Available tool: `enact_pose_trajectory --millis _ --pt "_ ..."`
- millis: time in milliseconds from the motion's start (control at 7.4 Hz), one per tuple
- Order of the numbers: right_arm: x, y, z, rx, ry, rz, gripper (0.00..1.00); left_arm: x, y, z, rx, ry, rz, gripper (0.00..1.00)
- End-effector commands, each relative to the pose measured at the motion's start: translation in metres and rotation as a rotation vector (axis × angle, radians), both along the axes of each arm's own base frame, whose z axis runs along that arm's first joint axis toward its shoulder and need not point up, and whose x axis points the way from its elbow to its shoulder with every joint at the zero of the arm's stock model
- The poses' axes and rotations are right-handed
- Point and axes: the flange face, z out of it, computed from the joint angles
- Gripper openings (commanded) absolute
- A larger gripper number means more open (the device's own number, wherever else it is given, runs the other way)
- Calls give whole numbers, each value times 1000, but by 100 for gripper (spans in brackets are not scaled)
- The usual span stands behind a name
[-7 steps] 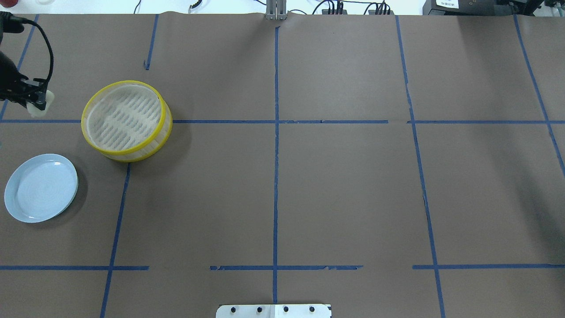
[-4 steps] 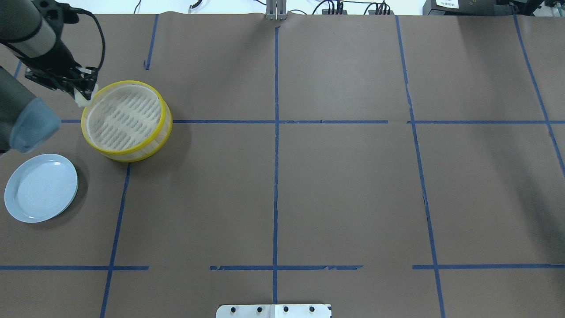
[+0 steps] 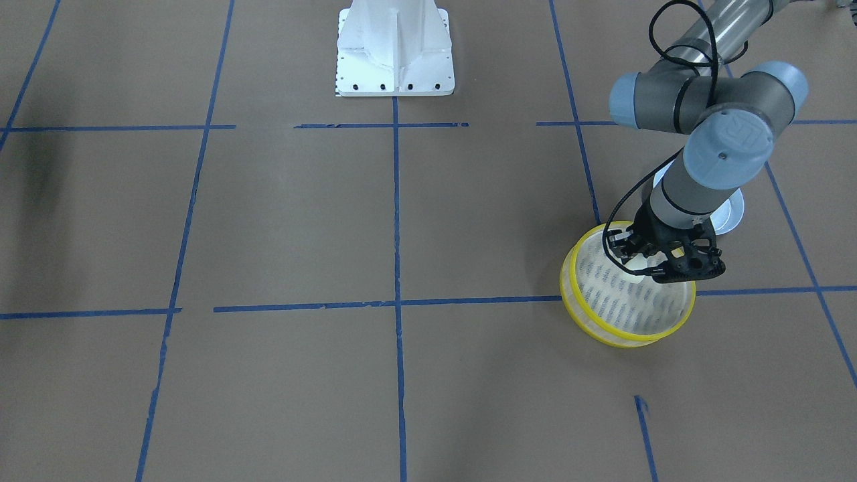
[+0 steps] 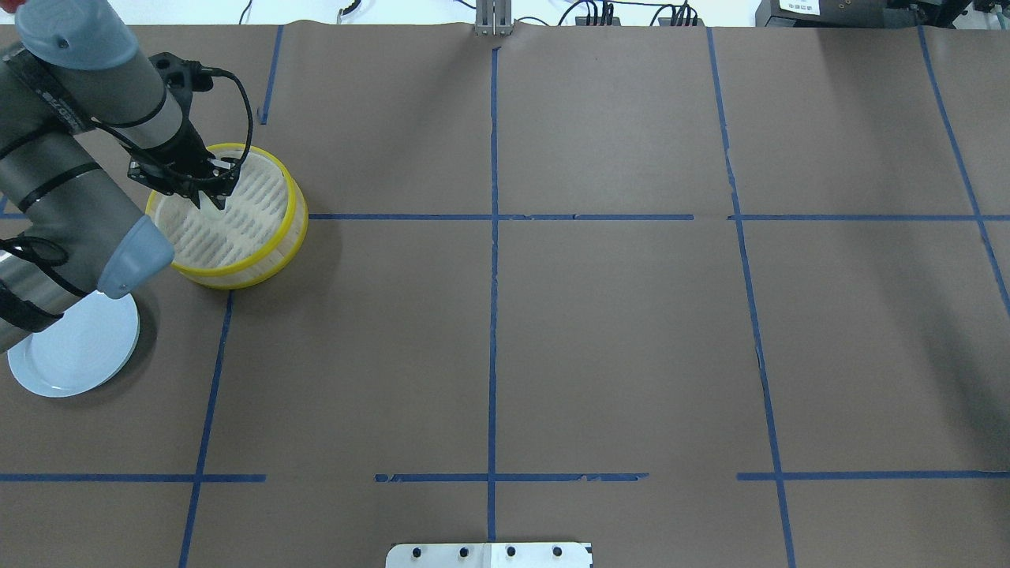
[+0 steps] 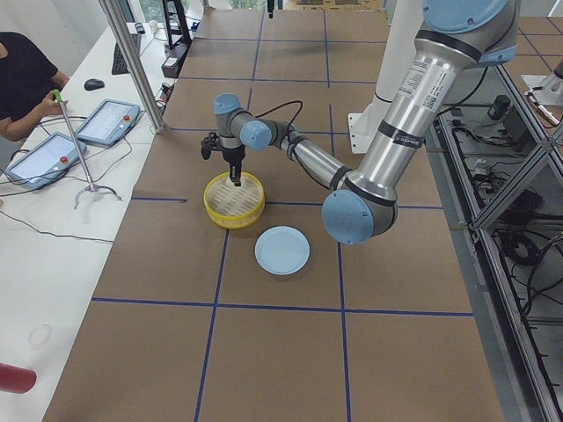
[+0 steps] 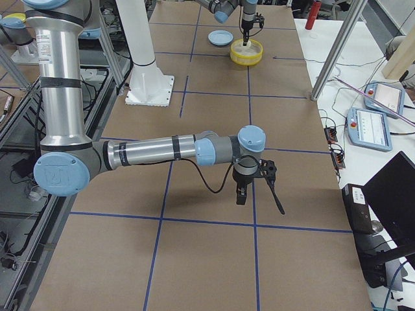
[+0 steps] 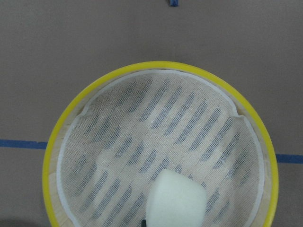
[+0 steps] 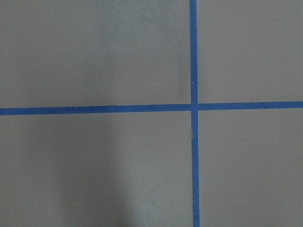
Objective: Place bun in steamer
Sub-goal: 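Lower the bun into the steamer and open the left gripper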
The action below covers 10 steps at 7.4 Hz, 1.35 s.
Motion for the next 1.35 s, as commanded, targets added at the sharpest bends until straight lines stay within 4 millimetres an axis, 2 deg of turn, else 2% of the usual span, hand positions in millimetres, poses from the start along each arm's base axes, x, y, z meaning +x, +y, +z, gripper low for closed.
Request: enact_pose_trajectory --millis 0,270,541,676,946,1081,1216 --pt "-1 0 0 0 0 -1 100 15 -5 25 9 9 8 31" --pt "0 0 0 0 0 0 100 17 -2 31 6 4 13 35" --pt "0 0 0 0 0 0 100 18 -1 32 10 -2 14 51" --pt "0 0 0 0 0 0 100 16 -2 30 21 -8 7 98" --pt "0 0 0 0 0 0 100 15 -1 28 26 -5 5 100" --pt "0 0 0 0 0 0 100 13 1 19 45 5 9 100" --pt "0 0 0 0 0 0 100 -2 6 -7 85 36 -3 100"
